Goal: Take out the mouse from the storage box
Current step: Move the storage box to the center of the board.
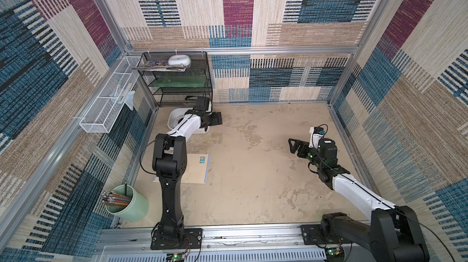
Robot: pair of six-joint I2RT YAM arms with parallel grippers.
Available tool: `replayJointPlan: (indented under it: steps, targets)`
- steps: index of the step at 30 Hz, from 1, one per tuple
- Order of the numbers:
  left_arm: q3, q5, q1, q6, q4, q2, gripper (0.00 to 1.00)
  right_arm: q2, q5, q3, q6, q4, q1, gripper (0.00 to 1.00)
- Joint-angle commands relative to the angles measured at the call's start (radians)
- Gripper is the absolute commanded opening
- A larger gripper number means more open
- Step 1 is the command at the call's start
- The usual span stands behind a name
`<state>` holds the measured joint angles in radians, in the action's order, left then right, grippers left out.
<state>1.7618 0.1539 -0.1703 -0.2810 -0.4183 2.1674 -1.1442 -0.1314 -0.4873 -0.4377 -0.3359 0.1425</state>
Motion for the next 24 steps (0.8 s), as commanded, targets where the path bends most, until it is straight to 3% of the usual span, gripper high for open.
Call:
replayJointPlan:
  steps: [1,8,15,24]
  targets:
    - [0.025,0.033,0.000,0.014,-0.043,0.022,0.90,0.003,0.013,-0.008,0.007,-0.011,0.002,1.00]
    - [0.015,0.088,-0.015,0.007,-0.050,0.025,0.83,0.017,0.023,-0.007,0.008,-0.003,0.005,1.00]
    - [-0.037,0.082,-0.088,0.004,-0.041,-0.015,0.78,0.039,0.036,-0.004,0.009,0.005,0.005,1.00]
    - [-0.253,0.044,-0.233,-0.053,0.088,-0.156,0.77,0.033,0.048,-0.002,0.007,0.009,0.007,1.00]
